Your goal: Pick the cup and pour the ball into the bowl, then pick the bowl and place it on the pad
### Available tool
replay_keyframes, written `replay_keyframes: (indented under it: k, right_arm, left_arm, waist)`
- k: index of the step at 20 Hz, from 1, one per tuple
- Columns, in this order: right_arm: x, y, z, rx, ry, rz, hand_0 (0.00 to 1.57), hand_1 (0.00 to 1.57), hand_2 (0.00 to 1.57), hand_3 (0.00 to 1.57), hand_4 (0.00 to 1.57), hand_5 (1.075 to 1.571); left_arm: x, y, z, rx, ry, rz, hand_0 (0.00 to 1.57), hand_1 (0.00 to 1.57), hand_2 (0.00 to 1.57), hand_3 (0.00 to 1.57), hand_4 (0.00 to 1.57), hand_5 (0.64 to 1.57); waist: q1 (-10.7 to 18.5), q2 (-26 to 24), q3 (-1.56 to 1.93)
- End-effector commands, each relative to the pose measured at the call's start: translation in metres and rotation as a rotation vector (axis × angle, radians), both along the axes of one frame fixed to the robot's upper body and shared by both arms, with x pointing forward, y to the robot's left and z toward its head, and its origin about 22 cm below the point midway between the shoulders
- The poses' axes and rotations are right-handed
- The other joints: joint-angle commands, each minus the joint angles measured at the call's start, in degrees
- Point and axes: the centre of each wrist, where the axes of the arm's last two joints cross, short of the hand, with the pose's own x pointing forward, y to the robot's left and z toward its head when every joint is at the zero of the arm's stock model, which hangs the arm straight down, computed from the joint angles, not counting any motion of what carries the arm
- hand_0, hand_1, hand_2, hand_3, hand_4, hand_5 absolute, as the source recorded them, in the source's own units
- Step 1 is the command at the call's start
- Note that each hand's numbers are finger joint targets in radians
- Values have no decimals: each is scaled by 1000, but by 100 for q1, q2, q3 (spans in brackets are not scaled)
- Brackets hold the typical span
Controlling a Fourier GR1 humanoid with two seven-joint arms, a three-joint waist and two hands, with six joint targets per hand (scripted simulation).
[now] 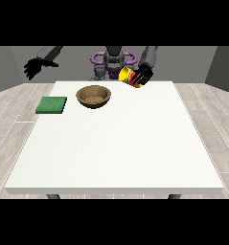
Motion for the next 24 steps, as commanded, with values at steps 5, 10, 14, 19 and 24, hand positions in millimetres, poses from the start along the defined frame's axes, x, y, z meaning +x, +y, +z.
replay_keyframes:
  k: [5,10,14,19,24]
  right_arm:
    - [-13,-5,-18,3,32,-39,0,0,190,0,0,1555]
    - [-47,-39,-32,32,61,-95,0,0,0,0,0,1552]
    - [-32,-20,-35,14,78,-55,0,0,0,0,0,1547]
    - [21,14,-10,-27,21,-15,0,0,0,29,0,1533]
    - [27,9,-5,-40,50,-39,0,0,0,267,0,1530]
  left_arm:
    - [-5,-33,13,135,10,6,1367,1367,1571,1571,1114,1566]
    - [-8,-72,33,274,-4,-55,1279,1279,1571,1571,1000,1569]
    - [-20,-94,23,394,2,-44,937,937,1571,1571,910,1571]
    - [-24,-115,33,483,-69,-31,531,531,1571,1571,930,1569]
    - [-25,-143,64,640,-149,-84,455,455,1571,1571,894,1571]
  waist:
    - [157,-205,-13]
    - [488,-252,-7]
    - [218,-417,-10]
    - [56,-24,-12]
    - [175,-79,-9]
